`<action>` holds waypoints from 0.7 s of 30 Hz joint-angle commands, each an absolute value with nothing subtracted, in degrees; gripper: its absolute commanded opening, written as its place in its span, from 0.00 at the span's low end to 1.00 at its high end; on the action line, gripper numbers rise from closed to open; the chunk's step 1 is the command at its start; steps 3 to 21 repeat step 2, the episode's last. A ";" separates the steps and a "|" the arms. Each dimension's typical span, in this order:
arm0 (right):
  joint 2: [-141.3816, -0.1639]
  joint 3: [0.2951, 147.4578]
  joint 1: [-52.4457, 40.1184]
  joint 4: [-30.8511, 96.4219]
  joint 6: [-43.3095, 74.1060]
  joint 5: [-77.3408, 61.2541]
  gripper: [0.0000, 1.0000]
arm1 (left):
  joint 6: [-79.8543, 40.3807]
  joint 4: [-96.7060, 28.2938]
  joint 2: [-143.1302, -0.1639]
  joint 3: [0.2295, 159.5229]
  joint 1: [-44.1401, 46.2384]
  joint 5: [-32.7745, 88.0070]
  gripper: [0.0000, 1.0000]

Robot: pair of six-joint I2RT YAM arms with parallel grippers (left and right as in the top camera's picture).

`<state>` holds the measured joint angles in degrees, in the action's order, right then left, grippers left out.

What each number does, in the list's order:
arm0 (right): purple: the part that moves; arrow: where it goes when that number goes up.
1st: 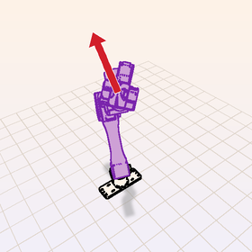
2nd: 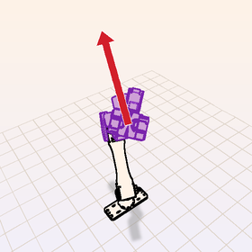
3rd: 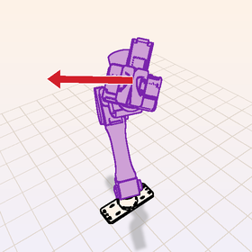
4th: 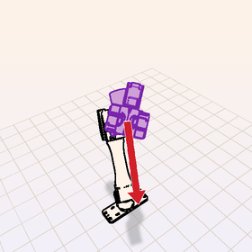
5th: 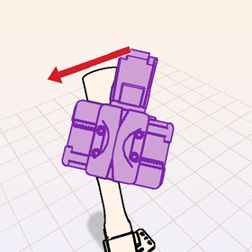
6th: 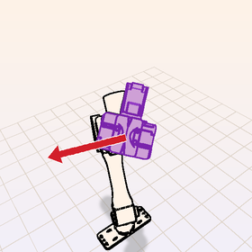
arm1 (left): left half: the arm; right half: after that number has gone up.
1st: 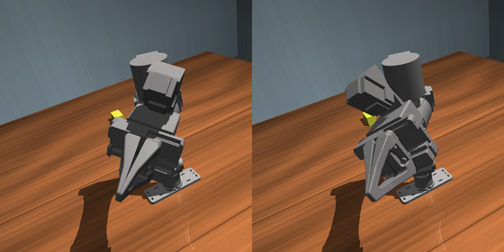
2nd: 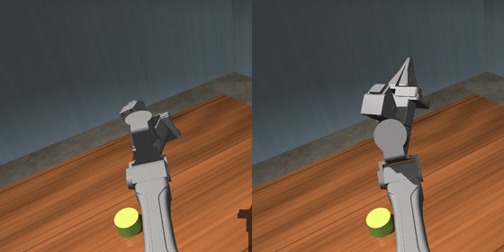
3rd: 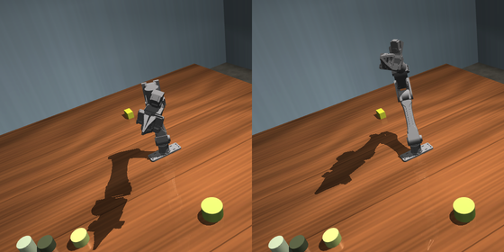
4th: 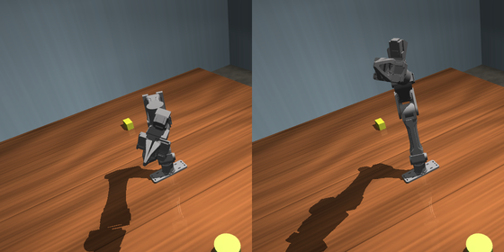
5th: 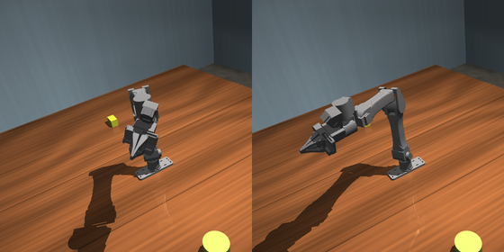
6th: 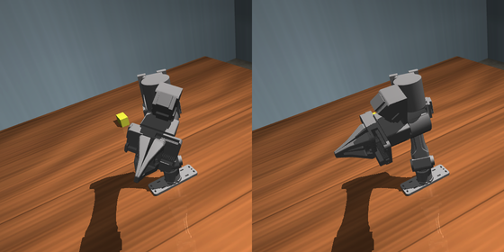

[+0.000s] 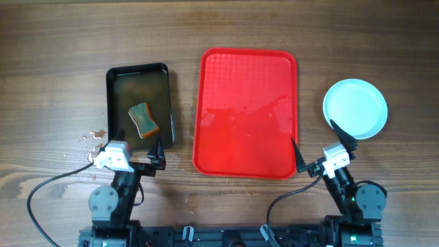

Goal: Clean dirty plates on tray and stack at the side

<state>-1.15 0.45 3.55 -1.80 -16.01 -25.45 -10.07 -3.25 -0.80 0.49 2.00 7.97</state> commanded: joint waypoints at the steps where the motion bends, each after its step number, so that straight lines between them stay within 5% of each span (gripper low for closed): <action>1: -0.64 0.30 3.38 -2.07 -16.51 -25.47 1.00 | -9.04 -3.70 -0.56 0.34 2.39 7.42 1.00; 21: -0.64 0.30 3.38 -2.07 -16.51 -25.45 1.00 | -9.04 -3.70 -0.56 0.34 2.39 7.42 1.00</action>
